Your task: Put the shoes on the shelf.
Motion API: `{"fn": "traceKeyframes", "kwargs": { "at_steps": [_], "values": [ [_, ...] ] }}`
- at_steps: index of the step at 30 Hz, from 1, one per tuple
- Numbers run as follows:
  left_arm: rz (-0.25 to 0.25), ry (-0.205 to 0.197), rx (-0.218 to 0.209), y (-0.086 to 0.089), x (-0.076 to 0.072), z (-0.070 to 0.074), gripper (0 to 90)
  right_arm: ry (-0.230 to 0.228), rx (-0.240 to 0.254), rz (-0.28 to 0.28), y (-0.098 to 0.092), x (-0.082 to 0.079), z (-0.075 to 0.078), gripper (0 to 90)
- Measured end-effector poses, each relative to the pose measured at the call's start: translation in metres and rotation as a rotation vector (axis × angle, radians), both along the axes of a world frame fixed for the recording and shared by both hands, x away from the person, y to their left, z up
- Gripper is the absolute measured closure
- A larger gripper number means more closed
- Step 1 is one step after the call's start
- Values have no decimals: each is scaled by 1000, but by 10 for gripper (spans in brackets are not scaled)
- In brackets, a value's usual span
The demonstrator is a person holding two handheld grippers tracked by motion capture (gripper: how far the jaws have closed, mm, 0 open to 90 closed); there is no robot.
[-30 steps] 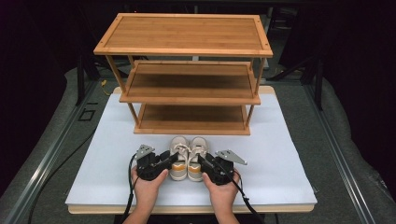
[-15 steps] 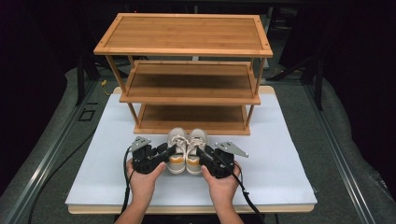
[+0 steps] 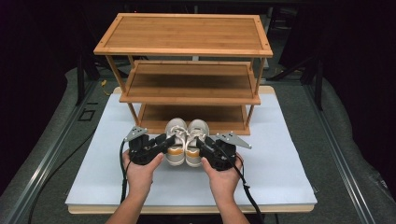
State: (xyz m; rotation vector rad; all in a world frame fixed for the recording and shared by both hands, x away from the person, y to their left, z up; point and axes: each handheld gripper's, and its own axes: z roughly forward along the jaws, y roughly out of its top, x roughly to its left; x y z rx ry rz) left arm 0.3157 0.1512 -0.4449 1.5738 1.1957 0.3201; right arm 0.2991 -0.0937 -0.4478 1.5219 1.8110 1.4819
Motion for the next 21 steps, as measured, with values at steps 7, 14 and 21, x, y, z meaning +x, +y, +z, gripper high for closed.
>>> {"fn": "traceKeyframes", "kwargs": {
  "at_steps": [7,14,21],
  "values": [
    [1,-16,-4,2,-1,16,570,-24,4,-3,1,0,15,619],
    [2,-29,-12,6,-4,30,570,-41,4,-4,4,-2,30,619],
    [2,-47,-12,7,-6,43,570,-62,3,0,5,-4,44,619]
  ]
}}
